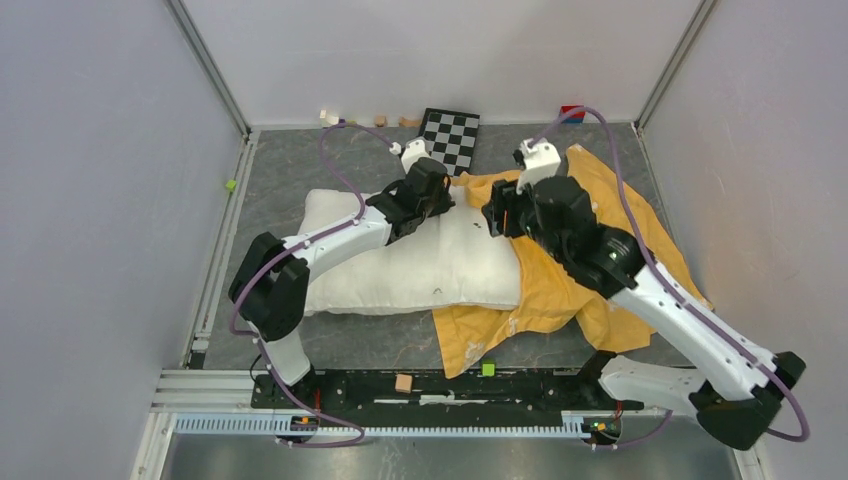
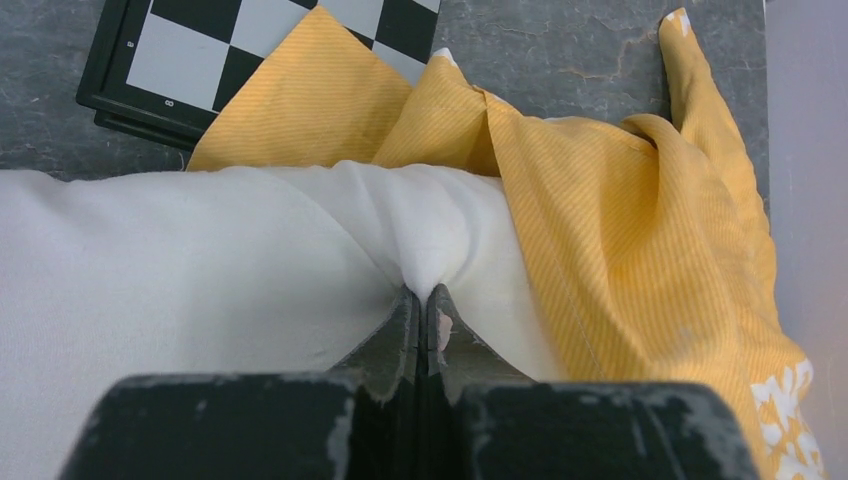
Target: Put the pillow into the pillowcase
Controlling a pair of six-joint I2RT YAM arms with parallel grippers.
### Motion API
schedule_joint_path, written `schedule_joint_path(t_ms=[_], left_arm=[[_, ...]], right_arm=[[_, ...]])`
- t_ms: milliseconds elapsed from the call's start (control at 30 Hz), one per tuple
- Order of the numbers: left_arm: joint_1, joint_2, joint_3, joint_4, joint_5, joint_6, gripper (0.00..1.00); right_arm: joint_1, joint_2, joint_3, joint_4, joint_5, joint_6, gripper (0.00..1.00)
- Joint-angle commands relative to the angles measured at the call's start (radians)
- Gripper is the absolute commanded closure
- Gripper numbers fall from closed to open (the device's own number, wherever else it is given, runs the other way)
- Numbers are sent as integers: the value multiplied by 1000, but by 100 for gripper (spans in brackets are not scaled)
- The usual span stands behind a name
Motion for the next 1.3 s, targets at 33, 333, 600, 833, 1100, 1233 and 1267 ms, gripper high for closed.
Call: schedule_joint_path(t_ms=[33, 333, 600, 833, 1100, 1233, 1267], left_arm=[[18, 30, 23, -19, -44, -60, 98], [19, 1, 9, -6, -43, -48, 98], [23, -131, -20, 10, -64, 24, 98], [26, -226, 52, 52, -31, 164, 98], [71, -101, 187, -67, 108, 221, 95], [71, -151, 152, -94, 151, 251, 51], [70, -178, 140, -102, 167, 260, 40]], right_arm=[[162, -128, -161, -216, 258, 194, 43], [373, -177, -265, -398, 452, 429, 45], [213, -126, -421, -183, 464, 275, 37], [111, -54, -253, -67, 432, 114, 56], [84, 1, -248, -26, 387, 76, 51], [65, -55, -283, -63, 397, 90, 49], [65, -73, -292, -77, 398, 98, 49]])
